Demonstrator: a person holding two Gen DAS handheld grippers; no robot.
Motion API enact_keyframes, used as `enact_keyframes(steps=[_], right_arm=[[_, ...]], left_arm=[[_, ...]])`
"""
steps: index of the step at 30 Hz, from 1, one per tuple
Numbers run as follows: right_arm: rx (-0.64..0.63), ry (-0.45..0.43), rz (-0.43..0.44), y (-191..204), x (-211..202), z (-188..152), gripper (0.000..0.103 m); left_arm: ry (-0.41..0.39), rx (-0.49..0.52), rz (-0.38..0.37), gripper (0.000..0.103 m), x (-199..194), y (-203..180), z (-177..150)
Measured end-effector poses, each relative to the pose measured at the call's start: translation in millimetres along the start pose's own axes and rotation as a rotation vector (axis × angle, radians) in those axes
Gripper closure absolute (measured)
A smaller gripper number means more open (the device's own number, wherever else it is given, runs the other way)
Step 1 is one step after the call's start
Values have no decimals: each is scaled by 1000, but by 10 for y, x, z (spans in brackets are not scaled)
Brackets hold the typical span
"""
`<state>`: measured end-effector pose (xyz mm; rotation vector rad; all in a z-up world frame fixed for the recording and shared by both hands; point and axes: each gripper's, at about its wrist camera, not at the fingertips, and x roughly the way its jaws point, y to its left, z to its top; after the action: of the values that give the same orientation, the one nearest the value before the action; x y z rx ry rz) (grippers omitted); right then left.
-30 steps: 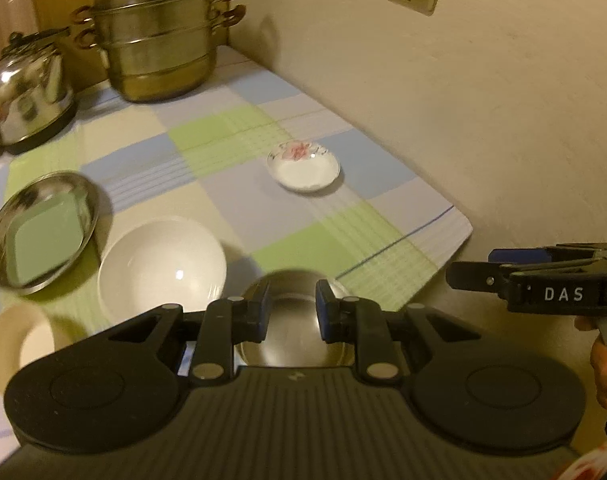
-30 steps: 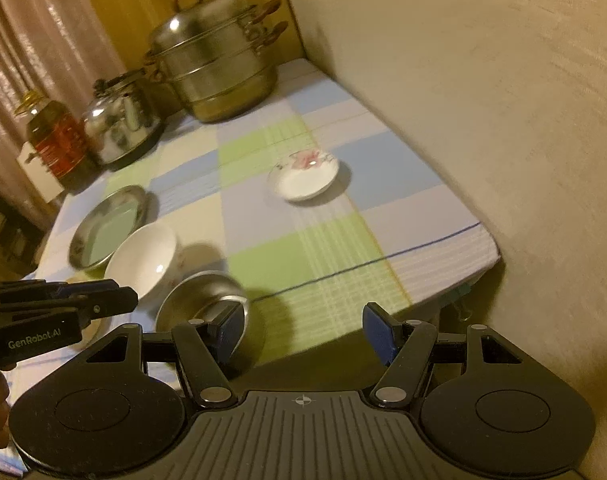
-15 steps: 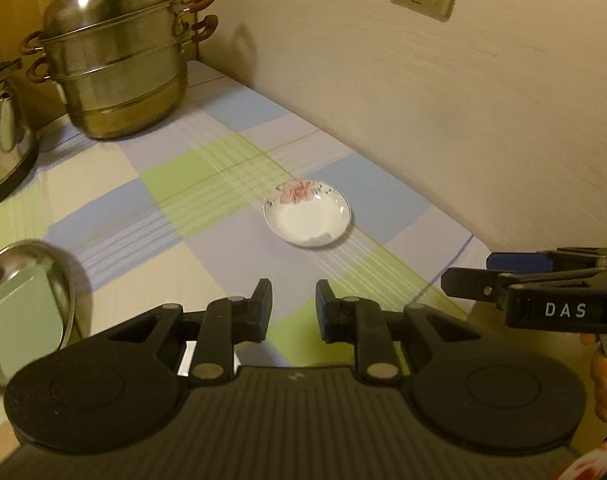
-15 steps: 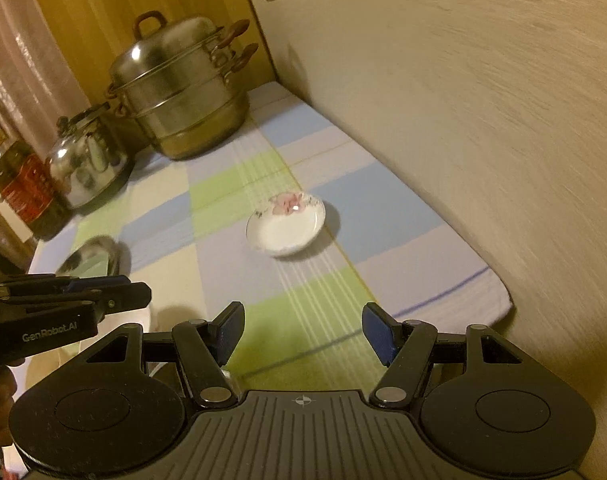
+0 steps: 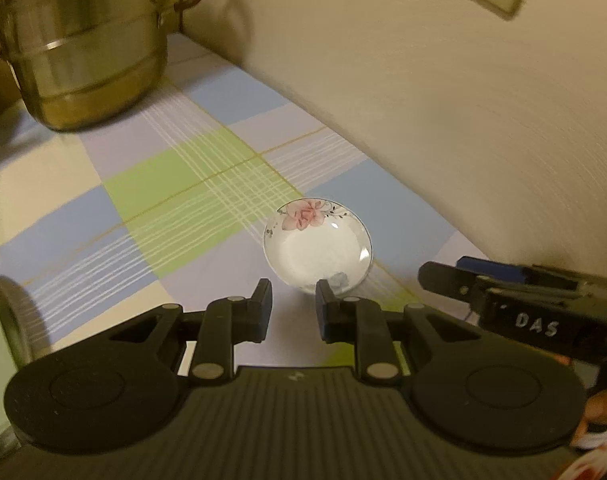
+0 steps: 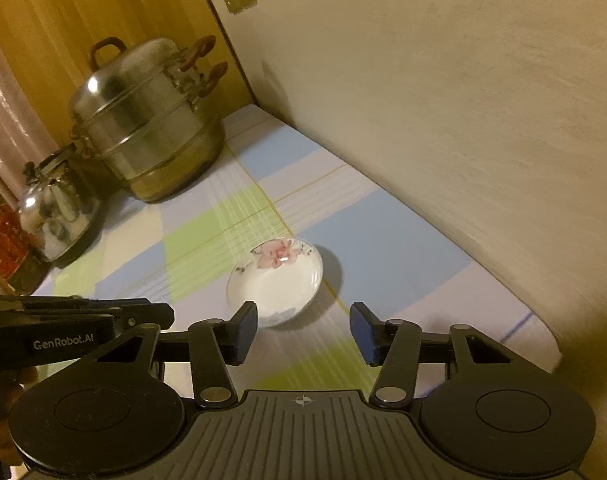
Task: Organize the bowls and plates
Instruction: 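Reach the right tool to the white floral saucer and grip its rim, then lift the floral saucer with the right tool and carry it to the steel plate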
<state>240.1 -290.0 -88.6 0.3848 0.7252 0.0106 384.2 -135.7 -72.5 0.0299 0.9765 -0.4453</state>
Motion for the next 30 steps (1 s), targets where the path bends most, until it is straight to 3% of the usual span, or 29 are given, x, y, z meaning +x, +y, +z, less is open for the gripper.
enact_keyframes(steps=[15,20,23,27,30], right_arm=[[13,57,-36,-114,804,146,66],[14,69,-31,-151,973,190,75],[16,74,-28,-164,1038,208,88],[41,81,-6,-191,1067,209,98],[49,88,-8,-184,1052,201,99]], left_arm=[[132,-193,11,83,715,233,207],[136,-195,16,83,818,188,204],[137,-187,30,83,867,169,216],[134,-155,59,92,883,155,229],[131,-144,63,95,908,180,247]])
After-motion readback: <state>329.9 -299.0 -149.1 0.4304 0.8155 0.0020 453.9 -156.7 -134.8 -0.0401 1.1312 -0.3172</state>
